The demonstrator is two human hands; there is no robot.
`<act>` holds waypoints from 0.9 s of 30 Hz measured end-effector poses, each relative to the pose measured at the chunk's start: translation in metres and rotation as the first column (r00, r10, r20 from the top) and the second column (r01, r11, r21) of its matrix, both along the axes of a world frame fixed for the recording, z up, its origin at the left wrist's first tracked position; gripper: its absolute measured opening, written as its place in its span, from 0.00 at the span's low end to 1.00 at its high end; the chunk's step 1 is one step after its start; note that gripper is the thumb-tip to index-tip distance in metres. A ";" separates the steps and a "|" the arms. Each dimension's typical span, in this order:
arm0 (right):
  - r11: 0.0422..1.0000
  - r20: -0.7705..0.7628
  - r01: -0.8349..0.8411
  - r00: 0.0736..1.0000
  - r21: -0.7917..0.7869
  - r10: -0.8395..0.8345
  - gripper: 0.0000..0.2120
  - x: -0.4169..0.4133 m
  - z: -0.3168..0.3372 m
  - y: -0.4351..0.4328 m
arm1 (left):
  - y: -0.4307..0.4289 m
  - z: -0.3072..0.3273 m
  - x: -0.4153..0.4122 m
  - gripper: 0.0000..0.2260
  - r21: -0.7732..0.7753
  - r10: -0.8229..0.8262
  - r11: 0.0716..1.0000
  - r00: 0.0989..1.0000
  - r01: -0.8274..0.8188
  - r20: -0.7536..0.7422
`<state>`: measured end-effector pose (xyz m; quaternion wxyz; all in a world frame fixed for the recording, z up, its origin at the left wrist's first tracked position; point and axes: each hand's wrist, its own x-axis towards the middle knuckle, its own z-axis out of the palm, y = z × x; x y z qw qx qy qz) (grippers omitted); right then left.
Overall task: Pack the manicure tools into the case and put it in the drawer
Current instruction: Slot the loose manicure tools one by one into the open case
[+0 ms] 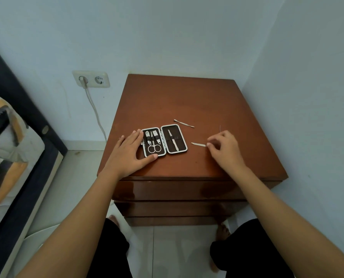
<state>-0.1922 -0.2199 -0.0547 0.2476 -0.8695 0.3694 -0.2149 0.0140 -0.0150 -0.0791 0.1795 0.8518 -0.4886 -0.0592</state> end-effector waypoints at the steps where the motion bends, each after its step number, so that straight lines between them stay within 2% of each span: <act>1: 0.999 -0.040 0.012 0.999 0.033 -0.011 0.05 -0.001 0.001 -0.006 | 0.000 0.000 0.000 0.46 -0.001 0.000 1.000 1.000 0.000 -0.003; 5: 0.988 -0.090 0.035 0.996 0.149 -0.021 0.03 0.003 0.006 -0.016 | 0.001 0.001 -0.001 0.44 -0.007 0.003 1.000 1.000 -0.003 -0.008; 9: 0.985 -0.131 0.022 0.991 0.172 0.001 0.02 0.006 0.007 -0.019 | 0.001 0.001 0.000 0.43 -0.005 0.001 1.000 1.000 -0.001 -0.003; 18: 0.996 -0.101 0.014 0.995 0.089 -0.005 0.04 0.007 -0.001 -0.003 | 0.001 0.000 0.000 0.45 0.003 0.000 1.000 1.000 0.000 -0.007; 20: 0.995 -0.054 0.000 0.999 0.098 0.005 0.04 0.006 -0.001 0.004 | 0.000 0.001 0.000 0.45 0.003 0.002 1.000 1.000 -0.002 -0.007; 24: 0.973 0.159 -0.065 0.987 0.222 0.029 0.07 0.014 0.003 0.029 | 0.000 0.001 0.000 0.44 0.008 0.001 1.000 1.000 -0.001 -0.006; 27: 0.943 0.203 -0.160 0.974 0.293 0.102 0.08 0.029 0.001 0.052 | 0.001 0.000 0.001 0.46 0.008 -0.002 1.000 1.000 0.002 -0.005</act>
